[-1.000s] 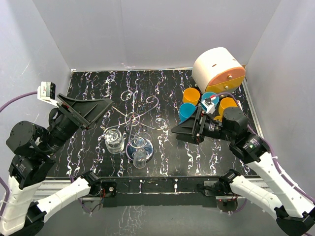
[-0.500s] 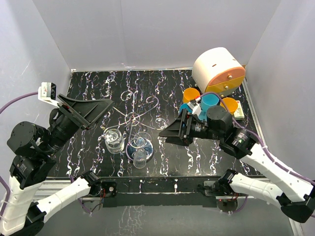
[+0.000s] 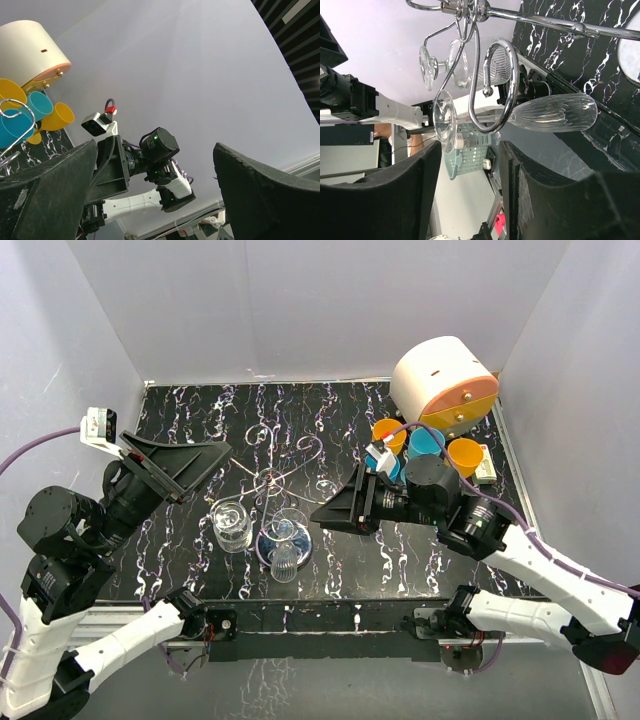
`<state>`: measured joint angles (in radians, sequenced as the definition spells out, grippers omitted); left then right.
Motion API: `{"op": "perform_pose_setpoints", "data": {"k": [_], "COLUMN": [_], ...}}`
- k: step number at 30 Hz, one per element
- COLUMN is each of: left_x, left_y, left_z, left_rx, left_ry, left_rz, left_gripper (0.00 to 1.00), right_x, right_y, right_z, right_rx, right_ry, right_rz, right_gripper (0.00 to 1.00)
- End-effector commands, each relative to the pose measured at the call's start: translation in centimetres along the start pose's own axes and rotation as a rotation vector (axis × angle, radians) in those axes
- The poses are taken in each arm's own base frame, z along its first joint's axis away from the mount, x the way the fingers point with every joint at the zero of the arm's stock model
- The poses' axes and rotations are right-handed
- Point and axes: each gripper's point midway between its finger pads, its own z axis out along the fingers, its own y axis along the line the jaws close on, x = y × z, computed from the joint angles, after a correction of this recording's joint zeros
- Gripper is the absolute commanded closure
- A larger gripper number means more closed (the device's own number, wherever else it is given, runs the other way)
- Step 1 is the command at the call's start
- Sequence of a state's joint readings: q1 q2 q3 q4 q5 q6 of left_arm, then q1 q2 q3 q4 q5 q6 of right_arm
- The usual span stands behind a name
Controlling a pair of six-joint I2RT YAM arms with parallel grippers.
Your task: Take the wine glass off the wine glass rack
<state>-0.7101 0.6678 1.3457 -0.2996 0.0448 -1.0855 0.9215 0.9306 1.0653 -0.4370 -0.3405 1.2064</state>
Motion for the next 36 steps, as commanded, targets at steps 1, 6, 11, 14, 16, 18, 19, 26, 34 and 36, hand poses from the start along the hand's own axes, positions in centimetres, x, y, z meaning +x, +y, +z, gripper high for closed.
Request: {"op": "perform_pose_setpoints", "data": {"k": [1, 6, 11, 14, 16, 18, 19, 26, 34, 36], "left_x": [-0.3, -0.3, -0.4, -0.5, -0.5, -0.4, -0.5, -0.6, -0.7, -0.8], "left_y": [-0.5, -0.5, -0.6, -0.7, -0.6, -0.7, -0.7, -0.8, -0.8, -0.9], "left_z": [-0.2, -0.3, -0.4, -0.4, -0.4, -0.4, -0.5, -0.7, -1.0, -1.1], "left_rx": [0.019, 0.019, 0.019, 0.019, 0.018, 0.019, 0.020, 0.018, 0.020, 0.019], "left_ry": [-0.012, -0.013, -0.016, -0.018, -0.019, -0.017, -0.017, -0.022, -0.026, -0.030], "left_rz": [0.000, -0.002, -0.001, -0.002, -0.002, -0.001, -0.001, 0.001, 0.001, 0.004], "left_gripper": [0.01, 0.01, 0.01, 0.01, 0.01, 0.01, 0.01, 0.01, 0.01, 0.01], "right_x": [-0.9, -0.7, -0.5, -0.4, -0.3, -0.2, -0.2, 0.0, 0.0, 0.0], "right_y": [3.6, 4.2, 4.4, 4.6, 4.8, 4.9, 4.9, 5.1, 5.3, 5.3], "right_z": [-0.2, 0.3, 0.6, 0.8, 1.0, 1.1, 1.2, 1.5, 2.0, 2.1], "right_rx": [-0.093, -0.096, -0.098, -0.107, -0.113, -0.113, -0.112, -0.121, -0.132, -0.131], "right_ry": [-0.050, -0.046, -0.050, -0.049, -0.049, -0.048, -0.048, -0.054, -0.061, -0.064], "right_rz": [-0.042, -0.056, -0.058, -0.057, -0.058, -0.059, -0.059, -0.056, -0.045, -0.043], "right_gripper": [0.54, 0.61, 0.65, 0.67, 0.69, 0.69, 0.69, 0.72, 0.76, 0.77]}}
